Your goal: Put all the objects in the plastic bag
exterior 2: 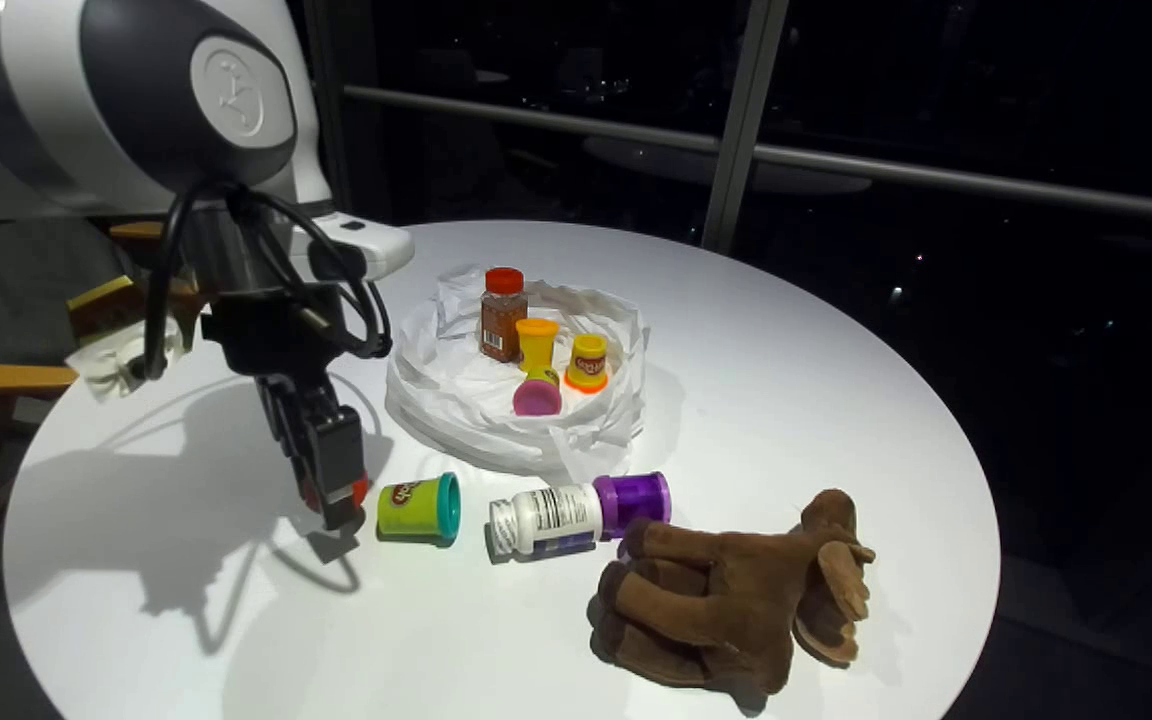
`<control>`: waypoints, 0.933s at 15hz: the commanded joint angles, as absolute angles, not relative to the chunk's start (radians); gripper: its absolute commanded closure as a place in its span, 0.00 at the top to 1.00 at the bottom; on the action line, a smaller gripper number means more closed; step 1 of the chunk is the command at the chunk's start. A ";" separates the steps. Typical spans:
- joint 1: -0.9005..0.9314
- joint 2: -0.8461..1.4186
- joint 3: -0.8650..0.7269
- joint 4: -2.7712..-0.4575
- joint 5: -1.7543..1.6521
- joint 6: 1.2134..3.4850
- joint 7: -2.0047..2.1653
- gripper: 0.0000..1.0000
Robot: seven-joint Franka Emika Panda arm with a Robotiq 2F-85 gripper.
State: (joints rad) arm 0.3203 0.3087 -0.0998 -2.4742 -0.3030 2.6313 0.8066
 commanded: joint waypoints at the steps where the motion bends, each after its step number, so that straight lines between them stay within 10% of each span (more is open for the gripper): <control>1: 0.327 0.181 -0.116 -2.450 -0.362 2.520 0.901 0.20; 14: 0.252 0.542 -0.081 -1.955 -0.254 2.481 1.130 0.20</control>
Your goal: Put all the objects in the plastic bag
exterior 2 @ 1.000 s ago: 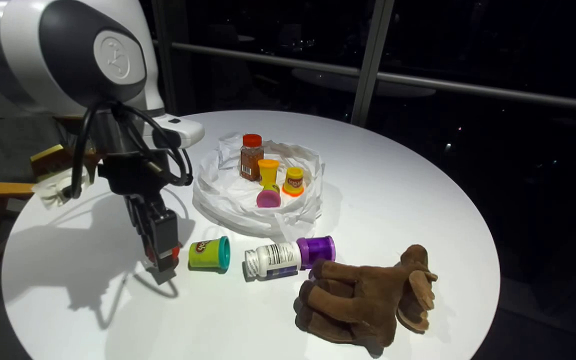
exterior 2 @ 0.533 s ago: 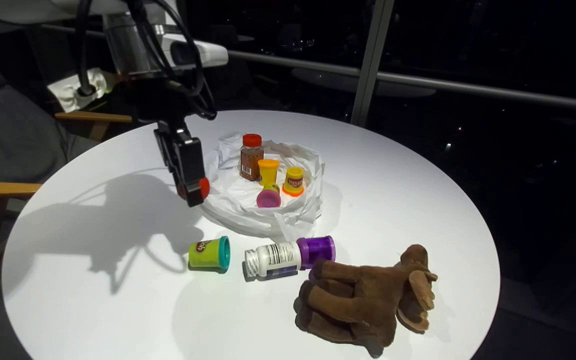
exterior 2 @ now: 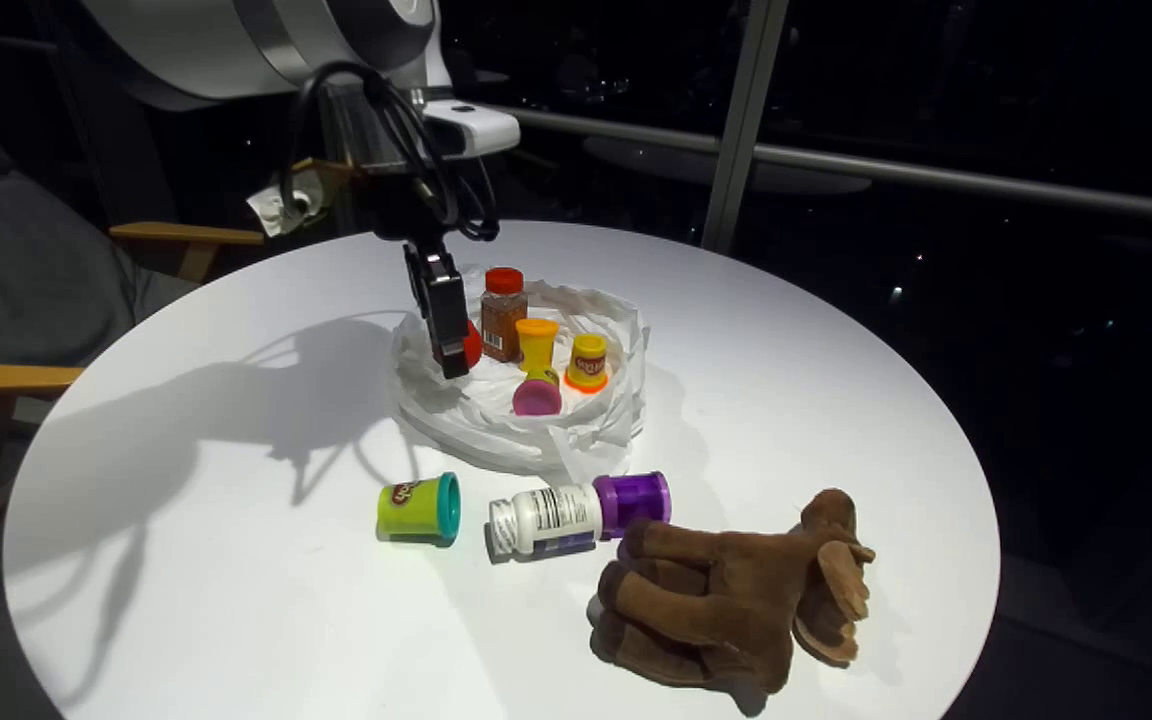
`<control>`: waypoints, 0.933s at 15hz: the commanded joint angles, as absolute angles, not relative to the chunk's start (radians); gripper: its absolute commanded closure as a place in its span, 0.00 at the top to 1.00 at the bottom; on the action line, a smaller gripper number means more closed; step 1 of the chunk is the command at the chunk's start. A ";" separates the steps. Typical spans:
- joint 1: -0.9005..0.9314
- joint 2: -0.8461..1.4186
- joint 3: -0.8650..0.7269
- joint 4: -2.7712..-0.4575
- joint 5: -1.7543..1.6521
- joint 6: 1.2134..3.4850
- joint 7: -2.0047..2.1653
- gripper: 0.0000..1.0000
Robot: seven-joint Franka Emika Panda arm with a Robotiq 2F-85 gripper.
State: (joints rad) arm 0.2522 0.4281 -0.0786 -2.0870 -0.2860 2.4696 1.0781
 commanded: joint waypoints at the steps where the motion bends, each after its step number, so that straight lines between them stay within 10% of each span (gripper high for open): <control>1: 0.260 0.570 -0.091 -1.924 -0.255 2.495 1.145 0.20; 5: 0.273 0.639 -0.107 -1.830 -0.242 2.498 1.171 0.20; 7: 0.266 0.668 -0.094 -1.795 -0.223 2.486 1.146 0.71; 11: 0.257 0.631 -0.082 -1.838 -0.194 2.505 1.120 1.00; 14: 0.250 0.470 -0.107 -2.007 -0.212 2.488 1.105 1.00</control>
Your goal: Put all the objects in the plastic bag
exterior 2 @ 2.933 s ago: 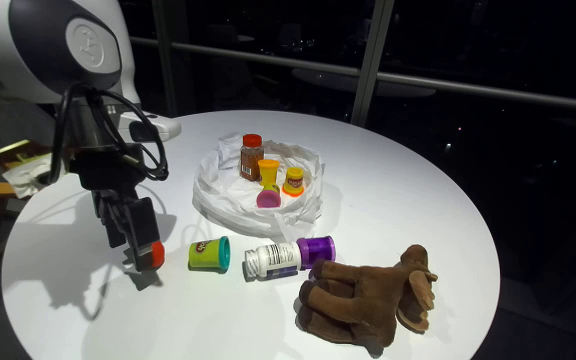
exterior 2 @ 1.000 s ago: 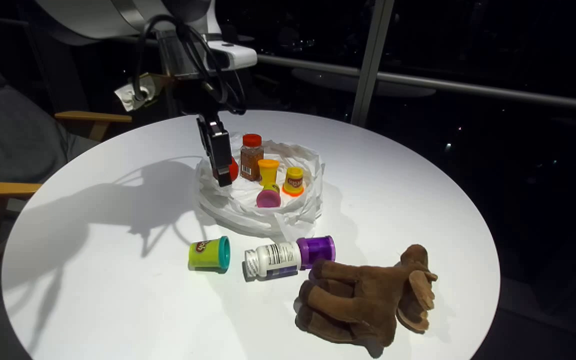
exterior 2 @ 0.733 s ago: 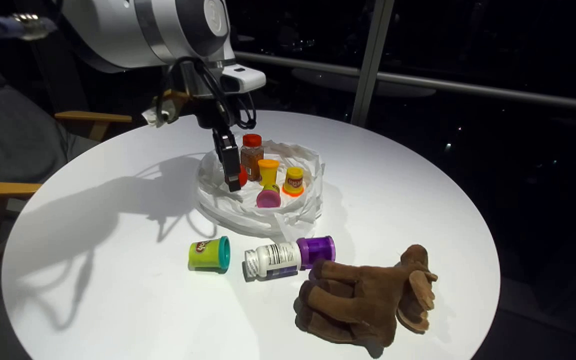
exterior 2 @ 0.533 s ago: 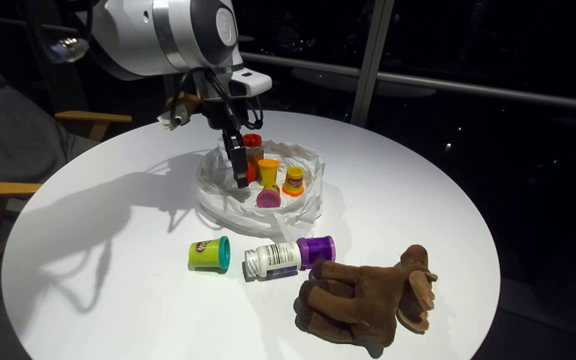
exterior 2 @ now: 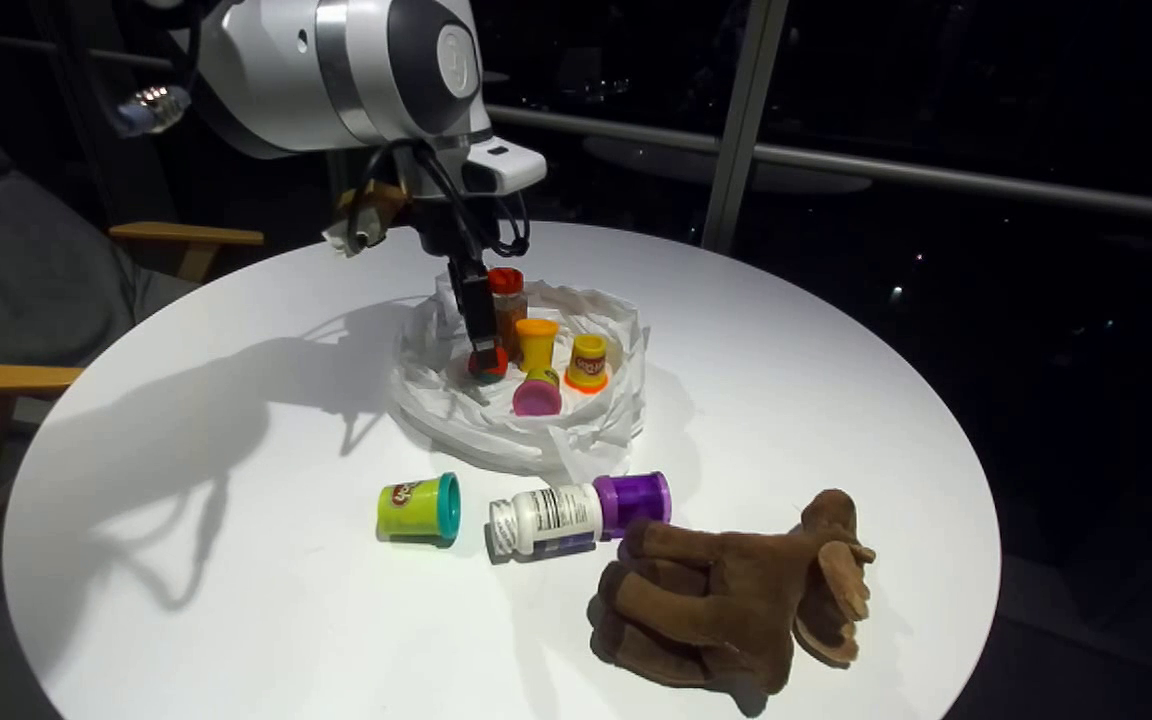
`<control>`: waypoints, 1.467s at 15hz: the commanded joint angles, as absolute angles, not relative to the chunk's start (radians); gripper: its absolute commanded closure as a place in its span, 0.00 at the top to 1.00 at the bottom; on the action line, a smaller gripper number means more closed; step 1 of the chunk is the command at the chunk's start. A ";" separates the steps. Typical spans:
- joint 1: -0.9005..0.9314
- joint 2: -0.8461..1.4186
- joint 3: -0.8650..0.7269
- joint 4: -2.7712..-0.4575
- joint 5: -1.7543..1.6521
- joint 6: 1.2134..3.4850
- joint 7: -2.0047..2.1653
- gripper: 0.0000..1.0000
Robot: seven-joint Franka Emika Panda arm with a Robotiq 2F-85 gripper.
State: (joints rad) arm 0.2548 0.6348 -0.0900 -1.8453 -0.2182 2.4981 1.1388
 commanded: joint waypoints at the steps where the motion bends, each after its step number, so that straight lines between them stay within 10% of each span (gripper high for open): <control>1: 0.255 0.420 -0.120 -2.060 -0.222 2.490 1.121 1.00; 9: 0.174 0.087 -0.062 -2.520 -0.102 2.537 1.103 1.00; 22: 0.184 0.248 -0.080 -2.638 -0.008 2.891 1.159 1.00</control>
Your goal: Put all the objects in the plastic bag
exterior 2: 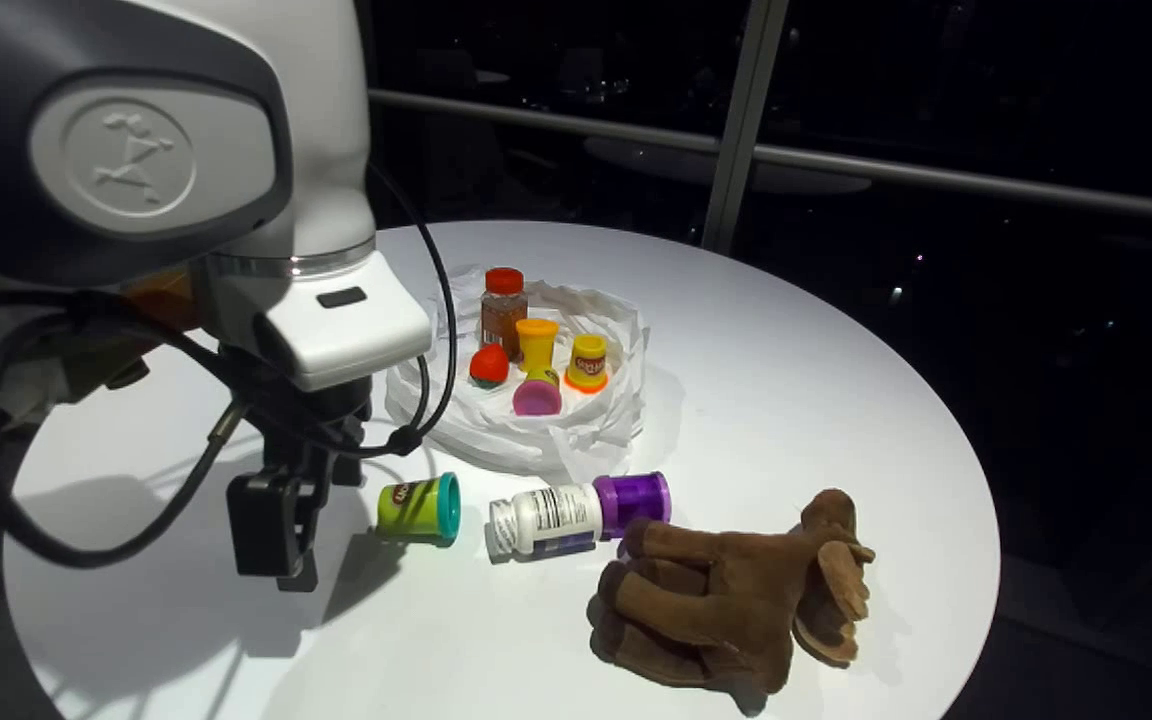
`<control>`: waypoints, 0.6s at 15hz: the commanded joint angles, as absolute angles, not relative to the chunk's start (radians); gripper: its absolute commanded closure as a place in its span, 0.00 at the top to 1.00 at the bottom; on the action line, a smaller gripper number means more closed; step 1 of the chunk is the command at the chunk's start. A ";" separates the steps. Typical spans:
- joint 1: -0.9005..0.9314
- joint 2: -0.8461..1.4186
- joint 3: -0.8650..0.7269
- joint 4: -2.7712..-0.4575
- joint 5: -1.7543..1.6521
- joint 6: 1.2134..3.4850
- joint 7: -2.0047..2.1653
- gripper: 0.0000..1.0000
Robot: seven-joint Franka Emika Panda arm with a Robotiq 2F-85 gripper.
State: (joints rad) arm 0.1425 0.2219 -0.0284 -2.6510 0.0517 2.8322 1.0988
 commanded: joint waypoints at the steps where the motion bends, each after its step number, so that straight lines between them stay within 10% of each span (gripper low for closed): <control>1: 0.201 0.258 -0.109 -2.633 -0.035 2.905 1.177 1.00; 9: 0.315 0.300 -0.275 -2.577 -0.172 2.948 1.283 1.00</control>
